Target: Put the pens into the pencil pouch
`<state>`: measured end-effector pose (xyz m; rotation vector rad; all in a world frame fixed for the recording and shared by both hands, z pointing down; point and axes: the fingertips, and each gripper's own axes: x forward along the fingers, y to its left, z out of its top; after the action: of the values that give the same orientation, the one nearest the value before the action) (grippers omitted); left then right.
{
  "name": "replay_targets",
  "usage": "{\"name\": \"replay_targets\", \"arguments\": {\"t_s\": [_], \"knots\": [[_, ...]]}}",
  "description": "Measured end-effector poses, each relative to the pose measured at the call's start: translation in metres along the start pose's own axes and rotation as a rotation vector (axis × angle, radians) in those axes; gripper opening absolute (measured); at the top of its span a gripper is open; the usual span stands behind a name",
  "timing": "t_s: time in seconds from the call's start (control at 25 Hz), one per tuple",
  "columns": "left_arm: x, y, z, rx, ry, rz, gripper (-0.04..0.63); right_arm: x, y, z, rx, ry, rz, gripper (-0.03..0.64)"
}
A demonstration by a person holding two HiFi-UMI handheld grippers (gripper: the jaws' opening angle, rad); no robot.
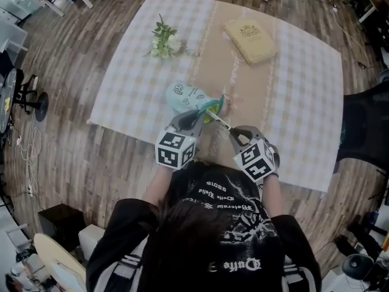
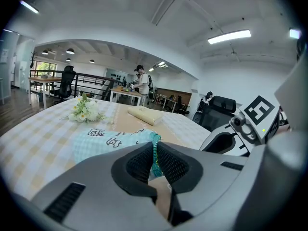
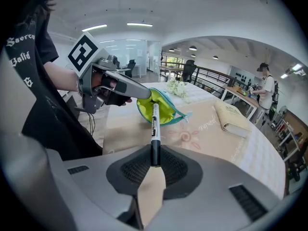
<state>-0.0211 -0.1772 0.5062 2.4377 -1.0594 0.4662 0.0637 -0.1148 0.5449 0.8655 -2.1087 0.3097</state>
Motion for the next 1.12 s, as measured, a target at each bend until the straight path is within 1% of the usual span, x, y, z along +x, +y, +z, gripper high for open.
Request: {"name": "replay_targets", "arguments": {"t_s": [0.56,0.8,1.12], "knots": [[-0.003,-0.001,-0.009,0.015,0.02,-0.008,0.04,0.032,0.019,0.03,-0.08,0.021,0.036,0.067],[-0.011,-0.016,-0.003,0.018,0.03,-0.018,0.04,0.026,0.018,0.044,-0.085,0.027,0.037,0.067],[-0.003,-0.005,-0.015,0.019,0.042,-0.021,0.04,0.058,0.018,0.054,-0.09,0.001,0.057,0.069]]}}
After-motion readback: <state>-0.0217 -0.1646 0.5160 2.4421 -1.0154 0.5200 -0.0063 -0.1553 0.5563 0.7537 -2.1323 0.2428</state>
